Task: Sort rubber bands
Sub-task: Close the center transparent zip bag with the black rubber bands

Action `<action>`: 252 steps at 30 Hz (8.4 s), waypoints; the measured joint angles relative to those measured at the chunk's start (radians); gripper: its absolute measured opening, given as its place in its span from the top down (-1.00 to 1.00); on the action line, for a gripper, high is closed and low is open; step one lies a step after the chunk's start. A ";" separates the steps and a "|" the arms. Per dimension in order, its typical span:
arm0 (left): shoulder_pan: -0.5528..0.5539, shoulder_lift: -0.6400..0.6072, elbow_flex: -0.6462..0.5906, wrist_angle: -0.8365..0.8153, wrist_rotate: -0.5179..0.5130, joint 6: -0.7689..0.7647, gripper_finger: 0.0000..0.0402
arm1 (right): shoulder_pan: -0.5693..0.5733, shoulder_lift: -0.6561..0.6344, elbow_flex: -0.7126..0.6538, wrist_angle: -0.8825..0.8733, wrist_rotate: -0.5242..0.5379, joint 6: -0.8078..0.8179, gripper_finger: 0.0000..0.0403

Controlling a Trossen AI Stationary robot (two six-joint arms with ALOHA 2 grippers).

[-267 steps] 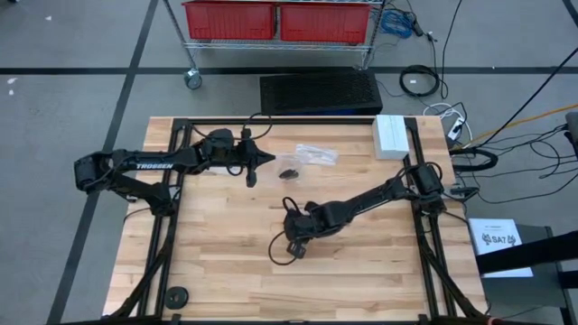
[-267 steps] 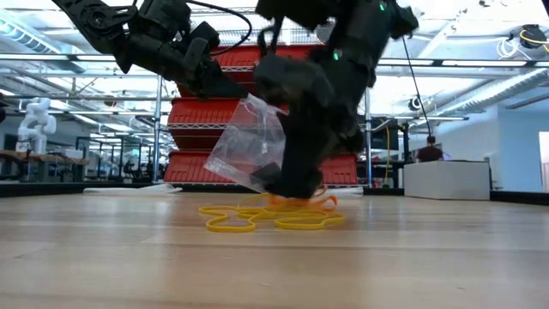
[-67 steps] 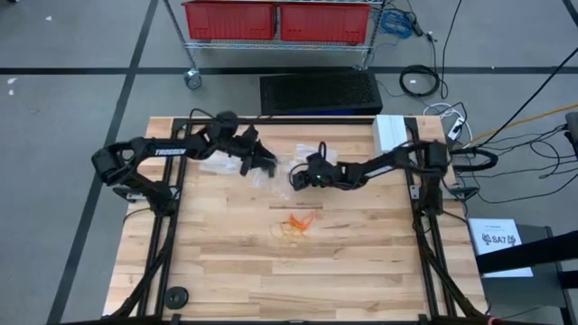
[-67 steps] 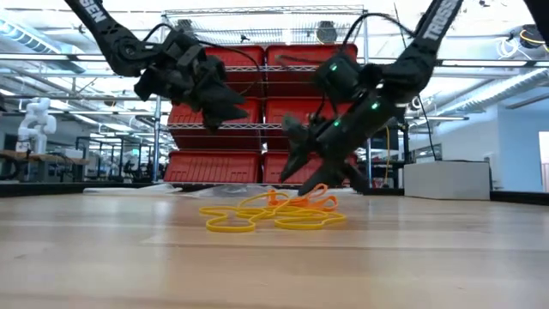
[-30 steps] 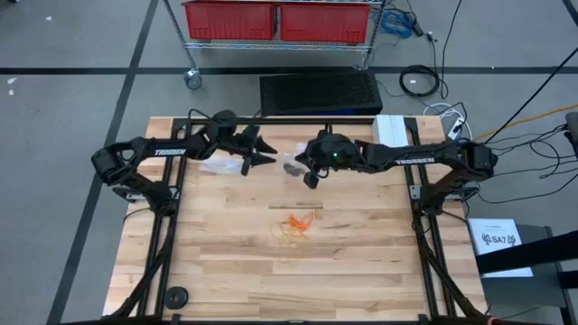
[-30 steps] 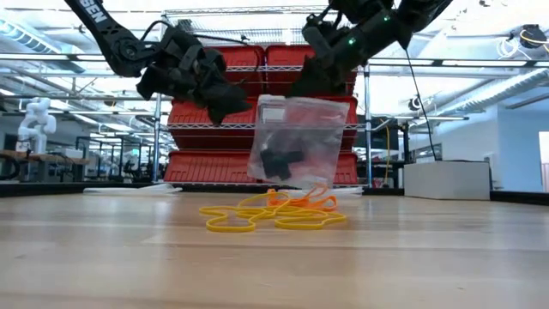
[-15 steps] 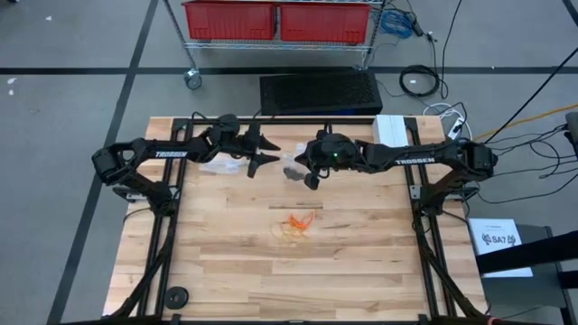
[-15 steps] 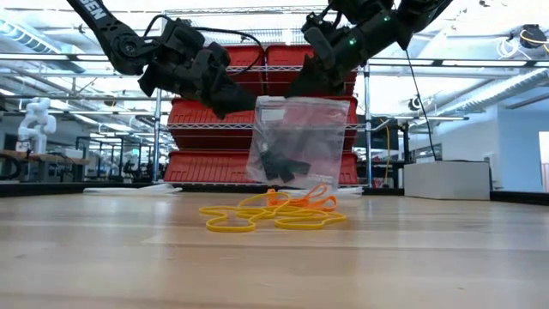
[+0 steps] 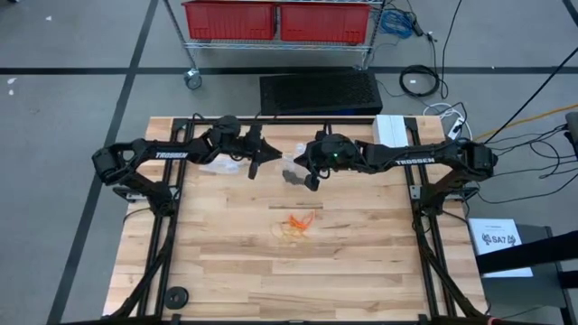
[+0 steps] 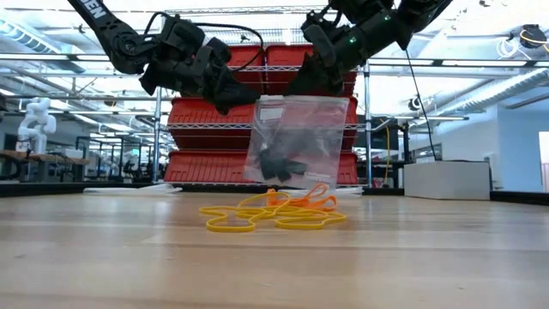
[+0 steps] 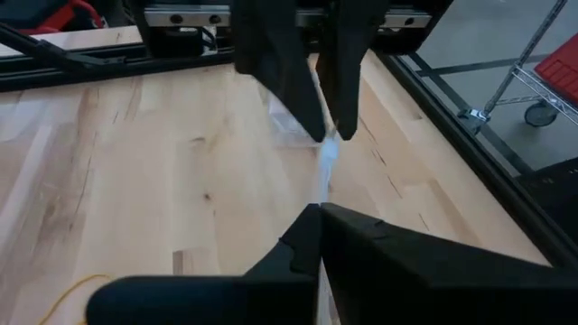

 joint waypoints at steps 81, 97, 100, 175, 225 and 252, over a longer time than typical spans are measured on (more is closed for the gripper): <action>-0.010 0.000 0.001 -0.067 -0.054 0.065 1.00 | -0.090 0.127 0.248 -0.386 -0.161 -0.172 0.94; -0.091 0.000 0.040 -0.040 -0.125 -0.040 0.31 | -0.073 0.117 0.248 -0.358 -0.177 -0.183 0.95; -0.097 0.000 0.041 -0.044 -0.130 -0.043 0.17 | -0.067 0.117 0.248 -0.356 -0.178 -0.190 0.95; -0.127 0.058 0.087 -0.194 -0.258 0.144 1.00 | -0.073 0.008 0.248 -0.707 -0.067 -0.170 0.95; -0.107 0.058 0.084 -0.285 -0.331 0.145 1.00 | -0.098 -0.245 0.240 -1.023 0.108 0.102 0.52; -0.102 0.058 0.086 -0.244 -0.328 0.194 1.00 | -0.237 -0.223 -0.532 0.416 -0.207 0.169 0.33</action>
